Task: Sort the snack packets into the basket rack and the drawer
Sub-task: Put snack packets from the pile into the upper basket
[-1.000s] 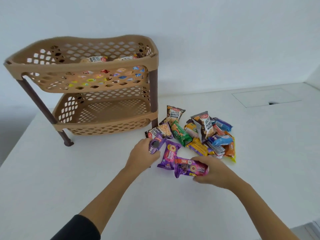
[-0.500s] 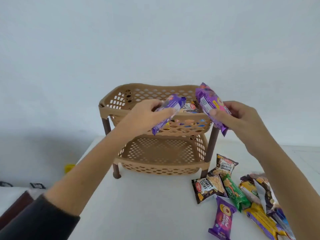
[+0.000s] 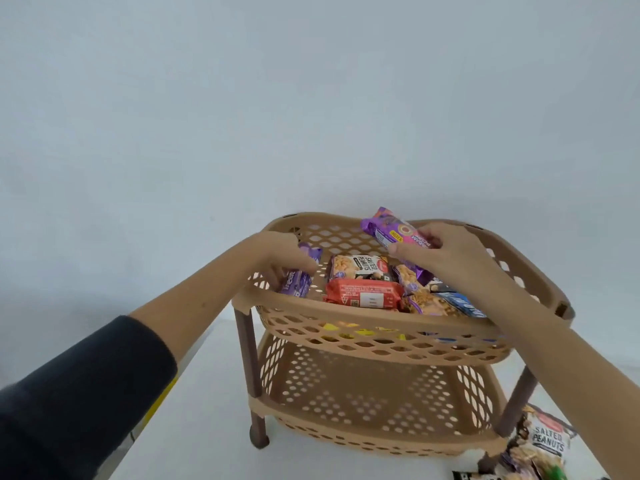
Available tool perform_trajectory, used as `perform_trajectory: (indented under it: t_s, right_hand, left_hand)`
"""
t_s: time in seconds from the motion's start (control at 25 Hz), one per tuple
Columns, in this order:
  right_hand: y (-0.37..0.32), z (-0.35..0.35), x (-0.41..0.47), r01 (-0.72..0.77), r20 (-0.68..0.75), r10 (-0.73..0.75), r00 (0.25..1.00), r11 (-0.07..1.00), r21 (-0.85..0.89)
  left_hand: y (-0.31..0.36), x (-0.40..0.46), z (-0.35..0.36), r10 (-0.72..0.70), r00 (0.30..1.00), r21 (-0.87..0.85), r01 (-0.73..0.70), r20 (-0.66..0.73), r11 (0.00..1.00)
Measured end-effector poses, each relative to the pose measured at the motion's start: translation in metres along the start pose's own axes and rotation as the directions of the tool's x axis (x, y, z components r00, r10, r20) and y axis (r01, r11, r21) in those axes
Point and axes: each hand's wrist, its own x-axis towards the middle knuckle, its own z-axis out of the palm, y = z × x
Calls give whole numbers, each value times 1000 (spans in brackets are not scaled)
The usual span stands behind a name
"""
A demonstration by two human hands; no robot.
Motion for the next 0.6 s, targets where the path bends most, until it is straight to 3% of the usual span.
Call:
perform_trajectory:
  t_s: [0.28,0.6]
  right_hand:
    - [5,5,2,-25,52,35,998,985,-169]
    - [5,7,3,-56,84,80,993,966,-251]
  left_hand:
    - [-5,19,11,-57,983,174,26,174,984]
    - [-14,18,12,-49,985,207,15,163,978]
